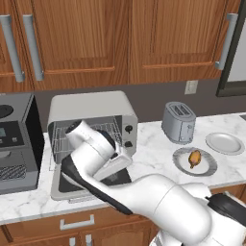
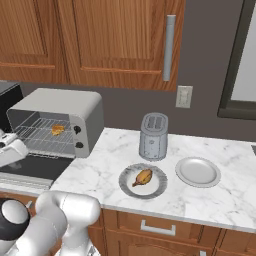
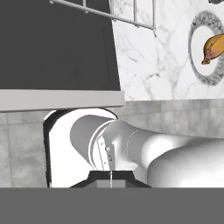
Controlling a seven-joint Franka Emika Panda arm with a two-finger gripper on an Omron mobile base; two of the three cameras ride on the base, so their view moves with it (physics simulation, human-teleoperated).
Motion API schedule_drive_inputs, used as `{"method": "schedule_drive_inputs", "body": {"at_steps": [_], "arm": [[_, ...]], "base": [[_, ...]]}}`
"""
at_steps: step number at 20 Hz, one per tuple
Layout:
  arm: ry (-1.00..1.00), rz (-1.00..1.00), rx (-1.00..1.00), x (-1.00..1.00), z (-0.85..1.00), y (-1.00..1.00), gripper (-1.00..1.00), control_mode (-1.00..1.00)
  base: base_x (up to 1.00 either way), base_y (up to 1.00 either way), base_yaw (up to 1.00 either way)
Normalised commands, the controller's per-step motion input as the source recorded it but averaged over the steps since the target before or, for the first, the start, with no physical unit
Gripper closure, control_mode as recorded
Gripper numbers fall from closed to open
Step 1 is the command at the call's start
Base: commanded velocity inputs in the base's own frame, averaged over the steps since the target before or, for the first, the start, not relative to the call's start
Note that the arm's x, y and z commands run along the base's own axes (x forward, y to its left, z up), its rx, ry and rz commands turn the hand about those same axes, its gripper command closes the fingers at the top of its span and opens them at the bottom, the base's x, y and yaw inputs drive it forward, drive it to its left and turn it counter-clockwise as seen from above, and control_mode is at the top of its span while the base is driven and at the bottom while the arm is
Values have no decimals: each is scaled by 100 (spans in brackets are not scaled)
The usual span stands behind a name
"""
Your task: Open the toaster oven door. Place the bread on the bottom rack in the toaster oven and place the chicken drumstick on the top rack.
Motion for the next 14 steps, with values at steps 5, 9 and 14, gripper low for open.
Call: {"method": "schedule_drive_inputs", "body": {"at_steps": [5, 9, 14], "arm": [[0, 0, 0, 3, 22, -65, -100, -100], [5, -3, 0, 10, 26, -60, -100, -100], [9, -5, 0, 12, 24, -68, -100, -100]], "base": [[0, 0, 0], [0, 0, 0], [0, 0, 0]]}}
